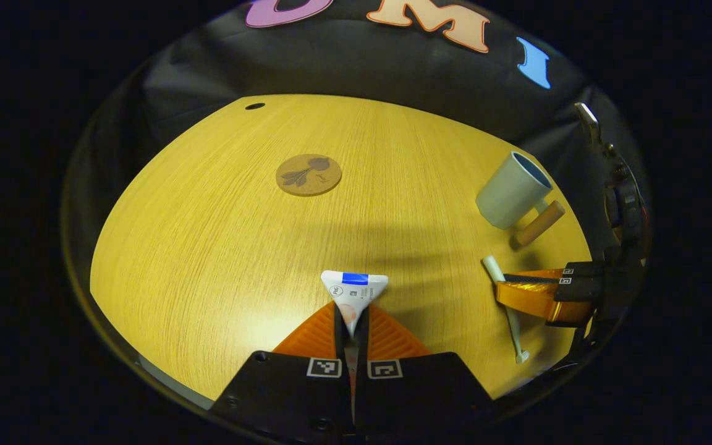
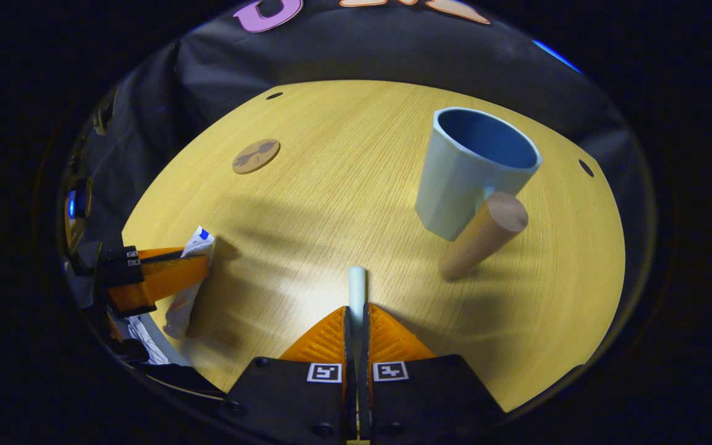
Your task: Put the toothbrush and toothpaste on the desktop into the cup, then pick up the cup and place it on the coaster on the desktop.
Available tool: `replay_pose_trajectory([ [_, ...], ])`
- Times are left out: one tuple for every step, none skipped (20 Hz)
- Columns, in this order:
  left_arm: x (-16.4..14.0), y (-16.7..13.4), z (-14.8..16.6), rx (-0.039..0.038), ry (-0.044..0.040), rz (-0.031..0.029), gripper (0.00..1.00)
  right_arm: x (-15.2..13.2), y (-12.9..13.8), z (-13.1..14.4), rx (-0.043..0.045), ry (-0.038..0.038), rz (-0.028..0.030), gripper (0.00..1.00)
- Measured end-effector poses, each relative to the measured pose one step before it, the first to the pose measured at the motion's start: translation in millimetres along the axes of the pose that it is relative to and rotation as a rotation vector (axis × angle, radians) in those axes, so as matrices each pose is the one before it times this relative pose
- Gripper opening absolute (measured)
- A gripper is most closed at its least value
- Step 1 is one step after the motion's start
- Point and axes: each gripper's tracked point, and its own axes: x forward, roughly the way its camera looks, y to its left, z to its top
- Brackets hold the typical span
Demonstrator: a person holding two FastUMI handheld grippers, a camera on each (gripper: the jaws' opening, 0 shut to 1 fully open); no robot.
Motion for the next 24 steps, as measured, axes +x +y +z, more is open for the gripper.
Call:
replay_pose_trajectory([
  [-1.5,-0.52,2.32,0.00036,-0.0041,-0.00369,0.01,-2.48,0.5,0.69,0.00324,-0.0109,0.00515,0.04],
  [-0.8,-0.46,-0.32,0.00032,0.00264,-0.00292,0.0,-2.28,0.32,2.22,0.00052,-0.01145,0.00154,0.04],
  [-0.33,-0.56,1.86,0.00166,0.00007,-0.00502,0.01,-4.83,3.05,3.6,0.00223,-0.0184,0.00746,0.04],
  [-0.86,-0.4,0.52,0.00273,0.00318,-0.00403,0.01,-6.18,0.26,3.47,0.00752,-0.01418,0.00434,0.04],
  [-1.95,-0.33,1.52,0.00473,-0.00049,-0.00607,0.0,-5.74,1.6,4.54,0.00921,-0.01416,0.00688,0.05],
  [-1.79,-0.3,2.68,0.00655,-0.00561,-0.00509,0.0,-4.41,0.42,7.4,0.01325,-0.02474,0.00337,0.04],
  [-0.62,-0.22,1.59,0.00801,-0.00217,-0.00495,0.01,-3.42,-1.69,5.22,0.01022,-0.01788,-0.00089,0.04],
  [-1.78,-0.73,1.22,0.00804,-0.00498,-0.00372,0.01,-4.24,0.84,4.8,0.01379,-0.01342,0.00981,0.04],
  [-1.13,-0.48,1.94,0.00605,-0.00079,-0.00254,0.01,-5.73,0.44,10.02,0.01916,-0.04861,0.00238,0.04],
  [-1.3,-1.2,0.86,0.00378,0.00423,-0.00348,0.01,-4.39,-0.99,8.83,0.00796,-0.0254,0.001,0.04],
  [0.0,-0.31,-0.17,-0.00002,0.00564,-0.00236,0.01,-5.75,2.56,9.96,0.01145,-0.02524,0.00549,0.04],
  [1.6,0.03,-0.35,-0.00216,0.00557,-0.00233,0.01,-3.88,1.48,11.88,0.01233,-0.03326,0.00288,0.04],
  [-0.16,-1.24,0.89,-0.00017,0.00179,-0.00602,0.01,-3.68,0.62,11.03,0.01027,-0.02949,0.00161,0.04],
  [-0.2,-2.58,1.36,0.00261,-0.00014,-0.00319,0.0,-1.1,-1.31,9.86,0.00751,-0.02095,-0.00236,0.04],
  [-1.05,-2.41,1.99,0.00713,-0.001,-0.00474,0.0,-2.06,-1.24,11.23,0.00732,-0.02619,-0.00152,0.04],
  [-1.11,-0.14,1.61,0.00795,-0.0034,-0.00214,0.0,-2.01,-3.15,9.05,0.00481,-0.02518,-0.00916,0.04],
  [-1.32,-1.23,2.72,0.00868,-0.00155,-0.00313,0.0,-0.91,-2.48,10.77,0.00435,-0.02175,-0.00503,0.04],
  [-2.09,-0.33,1.88,0.00506,-0.00762,-0.00427,0.0,-0.74,-1.59,14.28,0.00869,-0.03485,-0.00297,0.04],
  [-2.14,-0.97,2.3,0.00459,-0.00192,-0.00525,0.0,-2.37,-2.29,12.11,0.00628,-0.02744,-0.00411,0.04],
  [-1.03,-0.03,2.16,0.00164,-0.00459,-0.00415,0.0,-0.08,-0.7,10.92,0.00329,-0.01971,-0.00444,0.04],
  [-1.4,-0.47,1.99,0.00022,-0.00366,-0.00408,0.0,-0.62,-1.87,14.0,0.00458,-0.03609,-0.00278,0.04],
  [-1.71,-1.49,3.17,0.00033,-0.00491,-0.00433,0.0,-1.3,-1.76,12.72,0.00303,-0.03029,-0.00319,0.04],
  [-1.12,-0.02,2.5,-0.00026,-0.00377,-0.00266,0.0,-0.35,-0.87,11.27,0.00051,-0.02346,-0.00267,0.04],
  [-0.6,-0.74,1.29,0.00003,-0.00347,-0.00166,0.0,-0.32,-1.03,15.69,0.00349,-0.04489,-0.00491,0.04],
])
